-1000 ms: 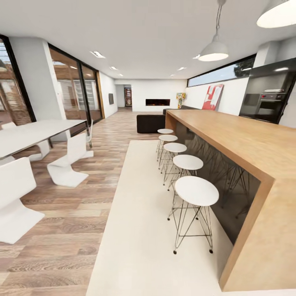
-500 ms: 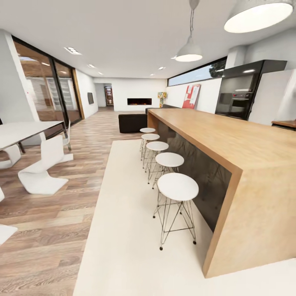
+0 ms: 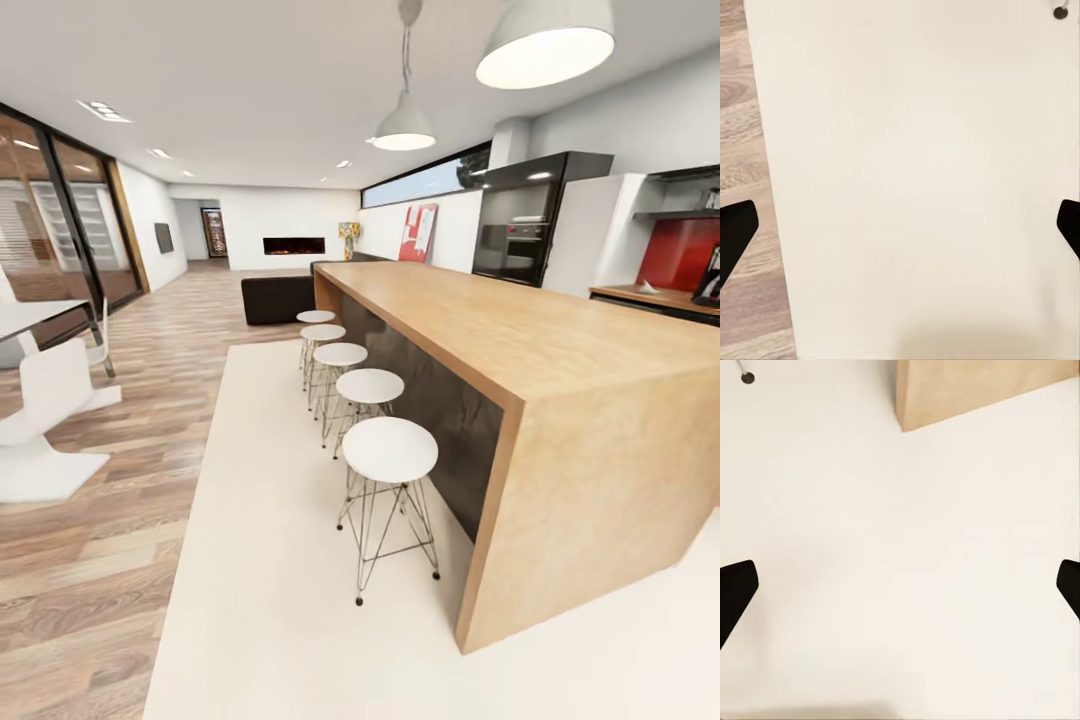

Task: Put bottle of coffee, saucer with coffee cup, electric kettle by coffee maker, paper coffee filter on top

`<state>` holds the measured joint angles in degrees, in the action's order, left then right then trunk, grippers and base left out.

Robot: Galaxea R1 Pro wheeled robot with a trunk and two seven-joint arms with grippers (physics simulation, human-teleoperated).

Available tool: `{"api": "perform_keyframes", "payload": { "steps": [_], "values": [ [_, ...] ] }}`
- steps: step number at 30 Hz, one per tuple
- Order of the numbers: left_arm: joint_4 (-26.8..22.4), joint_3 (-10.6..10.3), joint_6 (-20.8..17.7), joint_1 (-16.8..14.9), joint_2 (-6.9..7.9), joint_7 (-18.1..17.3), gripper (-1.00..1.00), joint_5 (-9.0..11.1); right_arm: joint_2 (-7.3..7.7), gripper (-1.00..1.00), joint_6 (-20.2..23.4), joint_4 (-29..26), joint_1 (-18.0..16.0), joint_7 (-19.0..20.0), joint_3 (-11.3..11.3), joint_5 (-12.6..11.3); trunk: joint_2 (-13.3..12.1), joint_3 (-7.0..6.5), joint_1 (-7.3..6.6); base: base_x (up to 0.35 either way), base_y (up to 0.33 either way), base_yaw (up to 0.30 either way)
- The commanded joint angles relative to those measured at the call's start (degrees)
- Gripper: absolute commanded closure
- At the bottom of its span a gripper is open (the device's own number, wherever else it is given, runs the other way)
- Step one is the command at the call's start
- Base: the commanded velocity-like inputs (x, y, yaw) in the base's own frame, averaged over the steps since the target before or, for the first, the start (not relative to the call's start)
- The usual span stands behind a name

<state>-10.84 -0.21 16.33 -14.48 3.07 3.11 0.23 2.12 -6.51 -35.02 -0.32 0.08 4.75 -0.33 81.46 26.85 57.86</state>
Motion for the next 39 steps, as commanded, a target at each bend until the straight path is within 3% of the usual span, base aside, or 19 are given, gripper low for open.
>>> {"api": "perform_keyframes", "payload": {
  "steps": [1,39],
  "values": [
    [0.03,-0.05,0.19,-0.02,0.00,0.15,-1.00,0.02,-0.01,-1.00,-0.17,0.03,-0.03,0.01,0.03,-0.03,-0.39,-0.11,-0.23,0.000,0.000,-0.292],
    [0.05,0.12,0.10,-0.02,0.00,0.23,-1.00,0.13,-0.10,-1.00,-0.17,0.04,-0.03,0.01,-0.01,0.00,-15.63,-6.68,-8.58,0.000,0.000,-0.292]
  ]
}}
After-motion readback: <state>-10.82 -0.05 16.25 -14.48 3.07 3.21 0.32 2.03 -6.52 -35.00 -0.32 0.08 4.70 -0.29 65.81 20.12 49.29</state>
